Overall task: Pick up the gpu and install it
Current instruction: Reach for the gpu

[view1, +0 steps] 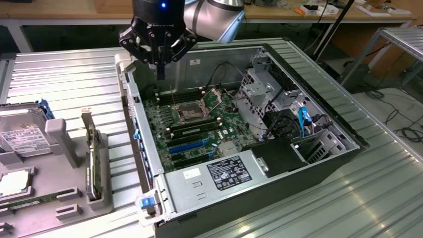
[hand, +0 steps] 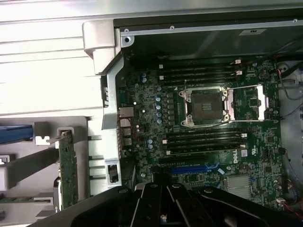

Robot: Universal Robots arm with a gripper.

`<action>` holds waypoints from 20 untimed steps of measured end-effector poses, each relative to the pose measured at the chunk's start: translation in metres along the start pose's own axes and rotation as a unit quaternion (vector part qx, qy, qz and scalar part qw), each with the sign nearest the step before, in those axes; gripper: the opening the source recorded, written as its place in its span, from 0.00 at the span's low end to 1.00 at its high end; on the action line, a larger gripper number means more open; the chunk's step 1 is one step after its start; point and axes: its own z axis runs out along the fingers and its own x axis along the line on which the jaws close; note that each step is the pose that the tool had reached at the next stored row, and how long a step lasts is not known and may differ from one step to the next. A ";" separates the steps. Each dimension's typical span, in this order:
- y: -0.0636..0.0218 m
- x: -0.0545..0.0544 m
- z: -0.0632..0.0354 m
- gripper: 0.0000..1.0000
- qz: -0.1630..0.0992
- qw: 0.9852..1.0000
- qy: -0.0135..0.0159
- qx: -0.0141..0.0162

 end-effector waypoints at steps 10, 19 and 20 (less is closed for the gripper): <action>-0.0010 0.010 -0.0003 0.11 0.000 1.000 0.000 0.000; -0.0022 0.022 -0.0006 0.11 0.000 1.000 0.000 0.000; -0.0024 0.023 -0.0007 0.11 0.000 1.000 0.000 0.000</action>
